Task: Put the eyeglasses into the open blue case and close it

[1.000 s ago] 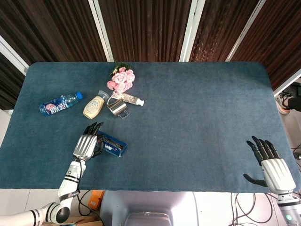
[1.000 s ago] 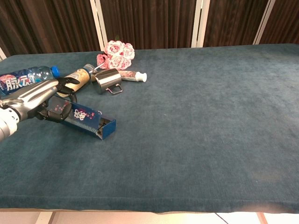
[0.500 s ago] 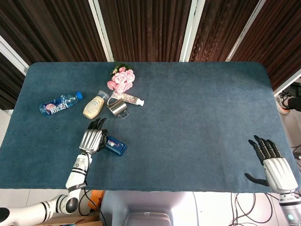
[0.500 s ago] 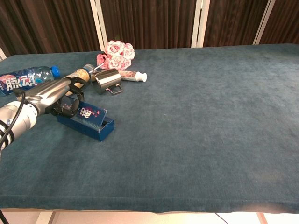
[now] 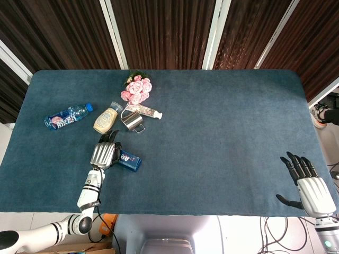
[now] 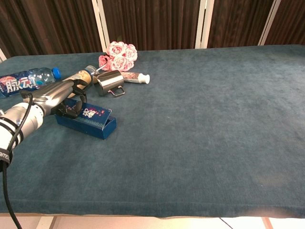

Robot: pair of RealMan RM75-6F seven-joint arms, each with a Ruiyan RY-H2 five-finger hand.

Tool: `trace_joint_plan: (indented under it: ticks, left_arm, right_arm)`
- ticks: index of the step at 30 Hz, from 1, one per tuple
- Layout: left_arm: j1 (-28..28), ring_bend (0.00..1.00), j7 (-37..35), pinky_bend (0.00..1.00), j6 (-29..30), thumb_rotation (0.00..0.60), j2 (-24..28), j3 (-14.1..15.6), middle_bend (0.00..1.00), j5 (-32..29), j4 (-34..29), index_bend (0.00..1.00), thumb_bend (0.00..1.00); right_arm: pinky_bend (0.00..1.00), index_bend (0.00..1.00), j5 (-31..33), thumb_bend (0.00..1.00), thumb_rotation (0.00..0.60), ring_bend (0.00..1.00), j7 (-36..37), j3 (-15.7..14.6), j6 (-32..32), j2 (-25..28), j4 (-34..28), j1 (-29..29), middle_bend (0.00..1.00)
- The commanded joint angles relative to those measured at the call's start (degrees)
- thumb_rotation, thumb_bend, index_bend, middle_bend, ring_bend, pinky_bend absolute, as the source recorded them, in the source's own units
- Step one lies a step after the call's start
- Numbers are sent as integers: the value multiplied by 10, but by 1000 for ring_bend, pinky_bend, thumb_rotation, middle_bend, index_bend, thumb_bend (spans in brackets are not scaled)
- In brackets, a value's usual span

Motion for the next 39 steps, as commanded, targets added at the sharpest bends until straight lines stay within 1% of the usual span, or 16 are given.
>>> trace_joint_plan:
  ticks: [1, 6, 13, 19, 22, 24, 26, 28, 30, 32, 33, 34, 35, 36, 38, 39]
  left_arm:
    - [-2, 0, -7, 117, 2, 600, -6, -2, 37, 3, 11, 243, 430]
    - [-6, 0, -14, 117, 5, 600, -14, -6, 24, 6, 27, 157, 412]
    - [-10, 0, -17, 117, 7, 600, -24, -7, 17, 10, 45, 130, 407]
    - [-9, 0, -28, 117, 16, 600, -22, -8, 8, 19, 40, 104, 399]
    - [-1, 0, -37, 117, 37, 600, -8, -1, 7, 41, 9, 96, 397]
    - [11, 0, -41, 117, 55, 600, 12, 10, 8, 61, -28, 87, 396]
    - [27, 0, -42, 117, 73, 600, 44, 26, 9, 82, -81, 83, 397]
    - [34, 0, -43, 117, 78, 600, 57, 33, 9, 89, -102, 83, 397]
    - [55, 0, -51, 115, 101, 600, 85, 51, 9, 110, -146, 79, 396]
    - [96, 0, -59, 110, 142, 600, 149, 92, 5, 149, -220, 65, 396]
    - [144, 0, -57, 103, 178, 600, 217, 142, 3, 170, -270, 50, 396]
    - [177, 0, -70, 95, 207, 600, 266, 181, 1, 198, -304, 37, 396]
    - [202, 0, -88, 85, 232, 600, 301, 208, 0, 223, -318, 27, 396]
    - [220, 0, -100, 78, 251, 600, 315, 222, 0, 235, -317, 21, 396]
    - [261, 0, -109, 67, 304, 600, 320, 236, 0, 253, -287, 6, 393]
    - [277, 0, -106, 58, 323, 600, 316, 236, 0, 250, -277, 1, 387]
  right_arm:
    - [8, 0, 0, 268, 600, 0, 1, 0, 0, 0, 0, 0, 0]
    - [8, 0, 0, 268, 600, 0, 3, 0, 1, 1, 0, 0, 0]
    - [8, 0, -1, 268, 600, 0, 6, 0, 2, 2, 0, -1, 0]
    - [8, 0, -1, 268, 600, 0, 6, 0, 2, 3, 0, -1, 0]
    - [8, 0, -1, 268, 600, 0, 3, 0, 1, 2, 0, 0, 0]
    - [8, 0, -1, 269, 600, 0, 1, 0, 1, 1, 1, 0, 0]
    - [8, 0, -1, 268, 600, 0, -2, -1, -1, 1, 1, 0, 0]
    - [8, 0, -1, 268, 600, 0, -3, -1, -1, 0, 1, 0, 0]
    - [8, 0, -2, 267, 600, 0, -6, -2, -3, -1, 1, 1, 0]
    - [8, 0, -1, 268, 600, 0, -11, -2, -6, -2, 1, 1, 0]
    - [8, 0, 0, 268, 600, 0, -19, -3, -8, -5, 0, 2, 0]
    - [8, 0, 1, 268, 600, 0, -26, -3, -10, -8, 0, 2, 0]
    - [8, 0, 3, 268, 600, 0, -33, -3, -12, -10, -1, 3, 0]
    - [8, 0, 4, 268, 600, 0, -38, -3, -14, -13, -2, 3, 0]
    - [8, 0, 6, 268, 600, 0, -48, -3, -19, -17, -3, 5, 0]
    - [8, 0, 7, 268, 600, 0, -52, -3, -21, -19, -3, 6, 0]
